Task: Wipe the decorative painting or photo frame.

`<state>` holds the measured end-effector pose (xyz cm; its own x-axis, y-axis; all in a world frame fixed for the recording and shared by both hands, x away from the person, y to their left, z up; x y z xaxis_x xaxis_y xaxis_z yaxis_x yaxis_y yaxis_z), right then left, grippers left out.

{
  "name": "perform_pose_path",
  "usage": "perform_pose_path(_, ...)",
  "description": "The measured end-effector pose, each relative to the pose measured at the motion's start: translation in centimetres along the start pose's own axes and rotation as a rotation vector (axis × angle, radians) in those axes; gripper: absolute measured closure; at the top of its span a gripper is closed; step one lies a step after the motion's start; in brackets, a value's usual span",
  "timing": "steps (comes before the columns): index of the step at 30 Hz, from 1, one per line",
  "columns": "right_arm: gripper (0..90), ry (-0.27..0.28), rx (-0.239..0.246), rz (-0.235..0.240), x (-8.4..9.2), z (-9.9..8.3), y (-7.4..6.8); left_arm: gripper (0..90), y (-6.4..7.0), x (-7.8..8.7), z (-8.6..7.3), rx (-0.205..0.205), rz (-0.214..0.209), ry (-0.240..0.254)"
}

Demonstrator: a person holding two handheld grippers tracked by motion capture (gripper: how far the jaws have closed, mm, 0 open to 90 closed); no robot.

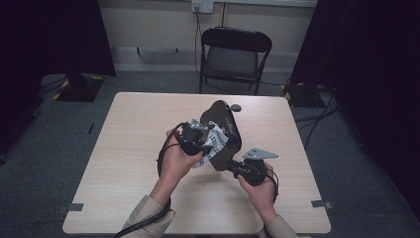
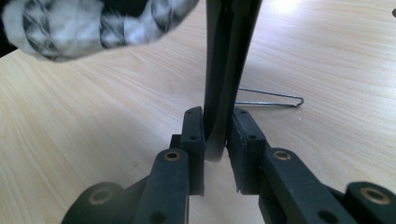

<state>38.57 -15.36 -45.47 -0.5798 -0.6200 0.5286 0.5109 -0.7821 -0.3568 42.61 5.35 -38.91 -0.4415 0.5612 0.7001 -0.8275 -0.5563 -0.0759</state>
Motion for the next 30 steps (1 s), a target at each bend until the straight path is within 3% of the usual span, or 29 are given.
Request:
perform_pose_path(15, 77.3, 0.001, 0.002, 0.002, 0.0, 0.0, 0.0, 73.5, 0.4, -3.2, -4.0, 0.059, -0.026, -0.042)
perform_pose_path(30, 77.2, 0.000, 0.004, 0.002, 0.0, 0.0, 0.0, 73.5, 0.8, -5.3, -6.4, 0.061, -0.028, -0.112)
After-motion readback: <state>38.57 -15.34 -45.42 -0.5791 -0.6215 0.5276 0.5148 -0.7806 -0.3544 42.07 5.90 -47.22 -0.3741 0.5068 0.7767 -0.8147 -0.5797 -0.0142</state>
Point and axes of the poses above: each handheld gripper's, and its own axes: x roughly backward along the jaws, z roughly out of its top, y roughly to its right, the point moved 2 cm from there along -x, roughly forward along the jaws, and after that the axes turned 14 degrees about -x, right-handed, at the moved point
